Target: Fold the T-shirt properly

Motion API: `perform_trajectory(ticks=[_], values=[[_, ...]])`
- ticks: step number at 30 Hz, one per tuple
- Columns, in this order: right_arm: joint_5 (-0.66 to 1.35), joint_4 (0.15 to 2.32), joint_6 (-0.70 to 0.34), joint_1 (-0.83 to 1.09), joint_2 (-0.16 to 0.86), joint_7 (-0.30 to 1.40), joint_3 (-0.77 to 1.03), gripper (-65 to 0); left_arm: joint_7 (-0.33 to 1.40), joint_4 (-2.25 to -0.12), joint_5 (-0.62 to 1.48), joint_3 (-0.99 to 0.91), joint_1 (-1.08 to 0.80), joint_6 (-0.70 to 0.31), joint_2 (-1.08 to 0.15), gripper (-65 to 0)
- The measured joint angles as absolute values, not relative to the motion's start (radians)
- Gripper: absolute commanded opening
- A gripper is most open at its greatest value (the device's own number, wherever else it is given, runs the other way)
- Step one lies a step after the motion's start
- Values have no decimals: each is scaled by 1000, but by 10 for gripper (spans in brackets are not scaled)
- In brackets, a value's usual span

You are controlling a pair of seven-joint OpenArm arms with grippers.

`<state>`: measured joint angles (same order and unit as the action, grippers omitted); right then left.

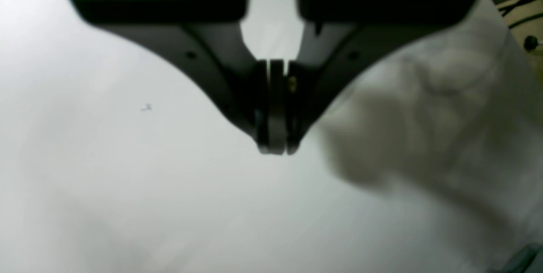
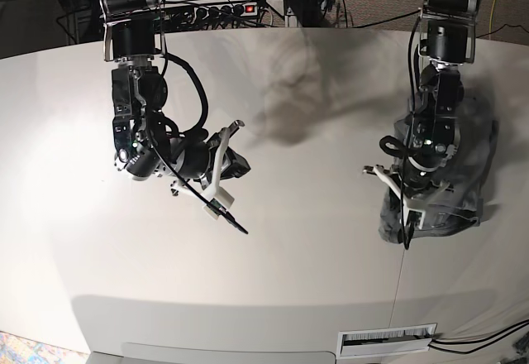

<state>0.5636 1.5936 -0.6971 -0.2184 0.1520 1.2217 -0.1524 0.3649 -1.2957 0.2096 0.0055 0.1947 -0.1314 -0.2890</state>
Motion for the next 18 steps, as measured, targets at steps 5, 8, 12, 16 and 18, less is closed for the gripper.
perform_trajectory(ticks=[5,8,12,16,18], values=[[569,1681,-697,-191,157,1225,-152,-650,554,-1509,334,7,196,-152,-289,-650],[560,1724,-697,-150,163,1230,-137,-650,629,-1615,378,6,154,-153,-294,-650],[554,1766,-697,-83,177,1241,-51,-650,655,-1739,391,12,23,-153,-319,-650],[609,1834,-697,4,199,1240,72,-650,659,-1900,388,7,-108,-150,-382,-650],[650,1867,-697,62,208,1242,120,-650,655,-1979,377,0,-177,-141,-406,-650]])
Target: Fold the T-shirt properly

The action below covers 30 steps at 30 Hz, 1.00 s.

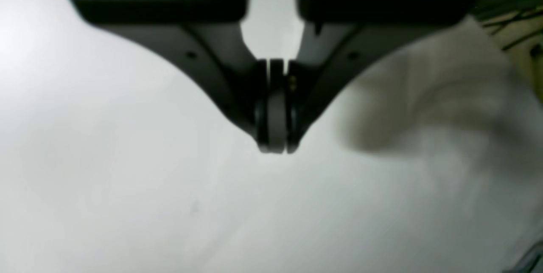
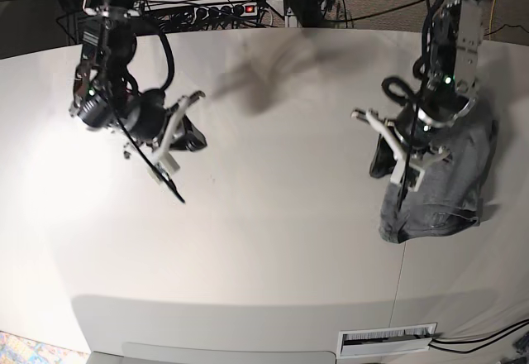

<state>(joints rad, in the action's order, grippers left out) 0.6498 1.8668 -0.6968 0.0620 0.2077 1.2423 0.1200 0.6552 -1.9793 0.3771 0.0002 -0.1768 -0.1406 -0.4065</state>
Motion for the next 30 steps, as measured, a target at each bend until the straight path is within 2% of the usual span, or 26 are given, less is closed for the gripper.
perform_trajectory(ticks=[3,13,21,30], values=[[679,1919,-697,157,210,1245,183,-650,655,-2064,327,-35,-291,-83,-421,-650],[679,2117,-697,453,207,1244,375,-650,604,-2168,347,-239,-642,-86,-424,-650],[735,2123,-697,692,199,1236,490,-650,584,-2170,349,-355,-891,-87,-417,-650],[737,2123,-697,966,201,1207,510,-650,583,-2172,350,-397,-1155,-86,-356,-650]])
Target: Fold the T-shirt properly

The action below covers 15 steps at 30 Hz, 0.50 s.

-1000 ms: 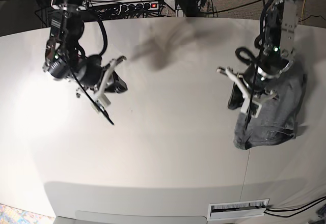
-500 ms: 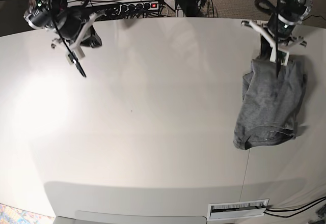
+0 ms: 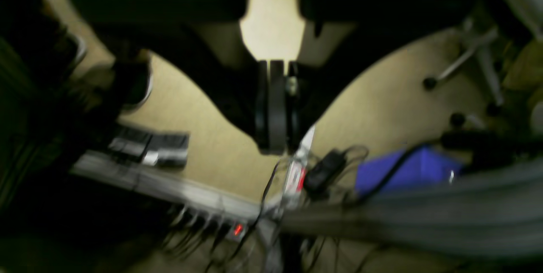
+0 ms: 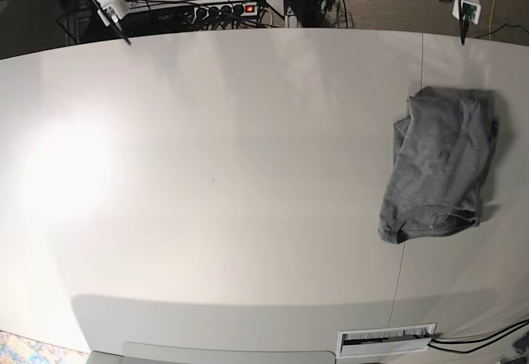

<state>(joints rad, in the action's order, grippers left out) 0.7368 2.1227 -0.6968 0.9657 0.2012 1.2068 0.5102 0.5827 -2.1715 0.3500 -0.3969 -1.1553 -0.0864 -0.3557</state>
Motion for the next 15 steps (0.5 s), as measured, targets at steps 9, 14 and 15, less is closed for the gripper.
perform_trajectory(ticks=[9,14,15], values=[[728,1829,-694,1040,202,1052,476,-650,545,-1893,538,-396,-1189,-215,-335,-650],[553,1559,-692,932,202,940,367,-650,479,-1608,555,-396,-1055,-311,-334,-650],[516,1501,-694,901,202,902,338,-650,464,-1549,560,-397,-1020,-325,-334,-650]])
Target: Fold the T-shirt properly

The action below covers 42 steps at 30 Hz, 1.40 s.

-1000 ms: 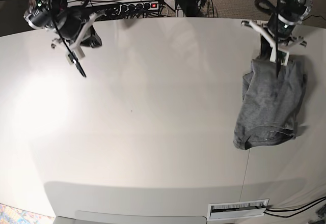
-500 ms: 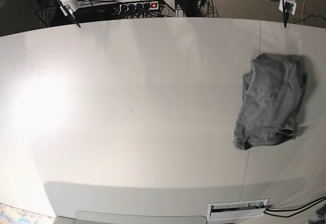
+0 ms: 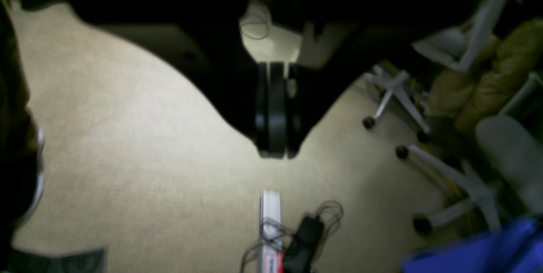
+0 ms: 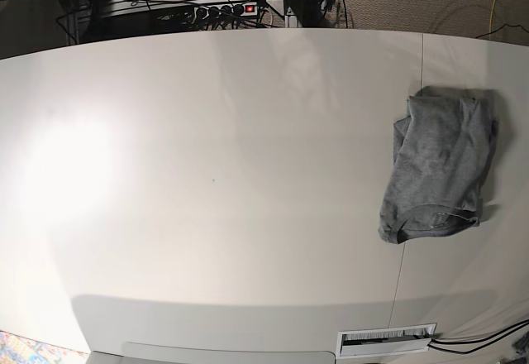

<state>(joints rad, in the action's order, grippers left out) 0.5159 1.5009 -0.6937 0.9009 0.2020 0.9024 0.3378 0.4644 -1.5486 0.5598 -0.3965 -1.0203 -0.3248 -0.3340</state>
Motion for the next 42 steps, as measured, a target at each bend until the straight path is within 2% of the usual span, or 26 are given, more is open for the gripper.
perform_trajectory(ticks=[7,11,15,18,21,25,32,39,42], values=[[323,1074,-689,634,200,648,138,-650,448,-1174,586,-395,-791,-456,-329,-650],[259,846,-688,480,199,536,54,-650,420,-1011,579,-397,-712,-465,-328,-650],[206,660,-681,360,189,386,5,-650,332,-910,477,-401,-667,-464,-296,-650],[202,561,-483,293,155,356,-22,-650,301,-865,388,-399,-644,-464,-244,-650],[204,515,-327,248,123,348,-49,-650,266,-841,308,-398,-622,-464,-194,-650],[208,511,-261,215,99,337,-115,-650,241,-828,189,-400,-580,-461,-143,-650],[183,510,-105,214,77,267,-307,-650,226,-822,123,-398,-533,-464,-103,-650],[194,510,-72,213,67,281,-397,-650,220,-822,-16,-213,-497,-460,-114,-650],[202,511,-71,213,69,288,-397,-650,160,-823,-22,-104,-485,-366,-109,-650]])
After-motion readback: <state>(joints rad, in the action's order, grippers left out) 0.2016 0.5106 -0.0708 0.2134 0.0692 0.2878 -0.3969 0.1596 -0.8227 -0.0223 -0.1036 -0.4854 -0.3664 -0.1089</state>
